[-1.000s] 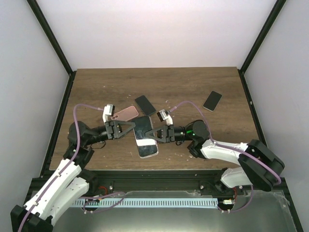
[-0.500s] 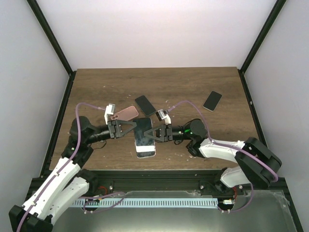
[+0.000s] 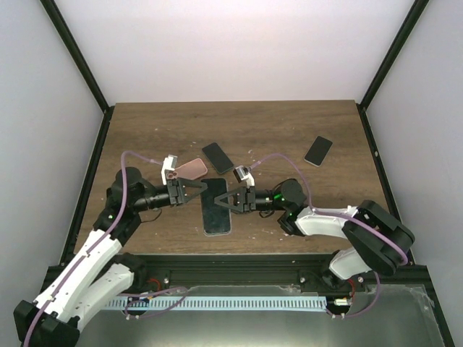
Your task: Put the phone into the phone case
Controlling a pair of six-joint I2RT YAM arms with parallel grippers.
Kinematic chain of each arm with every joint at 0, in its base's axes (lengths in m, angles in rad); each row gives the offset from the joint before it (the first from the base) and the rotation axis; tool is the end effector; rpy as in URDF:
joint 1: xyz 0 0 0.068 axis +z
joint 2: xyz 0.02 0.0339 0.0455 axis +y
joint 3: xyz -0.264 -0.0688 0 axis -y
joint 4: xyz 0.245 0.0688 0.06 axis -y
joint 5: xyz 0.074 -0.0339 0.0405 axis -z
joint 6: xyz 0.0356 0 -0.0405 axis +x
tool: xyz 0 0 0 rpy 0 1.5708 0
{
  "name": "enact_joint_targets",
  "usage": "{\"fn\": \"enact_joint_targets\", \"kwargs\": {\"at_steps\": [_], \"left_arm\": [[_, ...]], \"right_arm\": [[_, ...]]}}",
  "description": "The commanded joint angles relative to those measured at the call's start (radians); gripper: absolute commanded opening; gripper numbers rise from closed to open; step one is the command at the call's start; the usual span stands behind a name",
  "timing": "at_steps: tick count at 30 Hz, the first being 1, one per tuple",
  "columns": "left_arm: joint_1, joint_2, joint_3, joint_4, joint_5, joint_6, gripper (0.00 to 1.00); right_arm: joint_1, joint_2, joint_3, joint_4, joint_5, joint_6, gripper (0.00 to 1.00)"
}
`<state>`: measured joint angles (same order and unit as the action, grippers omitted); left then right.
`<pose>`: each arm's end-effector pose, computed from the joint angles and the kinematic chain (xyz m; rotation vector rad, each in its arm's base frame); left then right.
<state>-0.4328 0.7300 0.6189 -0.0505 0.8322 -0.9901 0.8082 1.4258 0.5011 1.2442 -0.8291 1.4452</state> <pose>0.1434 -0.0952 0.3063 0.1637 2.0227 -1.6903 0.1678 0.2136 0.2460 -0.4190 1.8010 2.2724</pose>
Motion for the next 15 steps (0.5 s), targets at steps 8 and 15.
{"fn": "enact_joint_targets", "kwargs": {"at_steps": [8,15], "left_arm": [[-0.001,-0.046,-0.006,0.050,0.056,-0.084,0.57],[-0.001,-0.080,-0.090,0.185,0.054,-0.180,0.49]], "right_arm": [[-0.004,0.009,0.015,0.181,0.015,0.071,0.17],[-0.004,-0.006,0.007,0.220,-0.012,0.088,0.17]]}}
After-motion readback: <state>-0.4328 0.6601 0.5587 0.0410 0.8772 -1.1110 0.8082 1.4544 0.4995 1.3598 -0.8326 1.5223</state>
